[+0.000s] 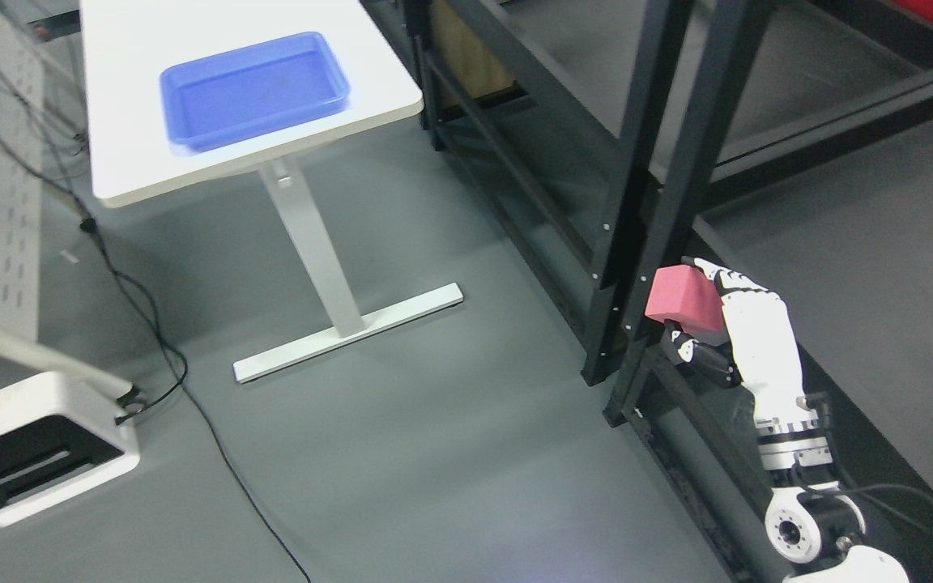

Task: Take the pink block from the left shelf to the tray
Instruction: 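Turn and drive to the white table carrying the block in the right hand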

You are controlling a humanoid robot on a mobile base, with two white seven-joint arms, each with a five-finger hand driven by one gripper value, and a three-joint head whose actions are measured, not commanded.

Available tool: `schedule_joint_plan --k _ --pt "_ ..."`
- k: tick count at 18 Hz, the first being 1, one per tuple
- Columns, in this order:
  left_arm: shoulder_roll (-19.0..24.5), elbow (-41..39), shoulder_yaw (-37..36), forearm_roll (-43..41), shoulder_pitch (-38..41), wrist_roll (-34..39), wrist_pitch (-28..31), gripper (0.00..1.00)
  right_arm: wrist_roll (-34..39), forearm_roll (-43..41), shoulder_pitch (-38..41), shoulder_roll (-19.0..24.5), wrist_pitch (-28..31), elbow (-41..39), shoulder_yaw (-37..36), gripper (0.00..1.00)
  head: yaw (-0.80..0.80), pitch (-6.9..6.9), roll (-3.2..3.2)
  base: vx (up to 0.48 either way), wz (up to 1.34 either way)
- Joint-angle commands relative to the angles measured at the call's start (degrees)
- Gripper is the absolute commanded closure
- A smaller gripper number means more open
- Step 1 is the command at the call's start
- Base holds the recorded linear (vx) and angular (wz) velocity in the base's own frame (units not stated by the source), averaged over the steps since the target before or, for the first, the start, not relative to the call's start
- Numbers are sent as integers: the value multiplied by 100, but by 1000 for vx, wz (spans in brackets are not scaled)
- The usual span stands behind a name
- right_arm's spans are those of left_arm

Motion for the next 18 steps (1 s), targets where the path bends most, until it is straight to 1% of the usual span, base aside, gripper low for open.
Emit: schedule_joint_plan --k 1,10,18 --pt "100 -100 0 0 -168 3 -2 0 18 -189 20 -191 -20 -85 -150 97 0 0 0 -161 846" --pt "100 -100 0 0 -168 3 -2 0 18 -206 -7 -182 -117 -102 -124 97 0 0 0 -68 567" --pt "100 -100 0 0 -168 3 -2 0 36 -206 -25 -147 -125 -94 -71 97 0 0 0 84 358"
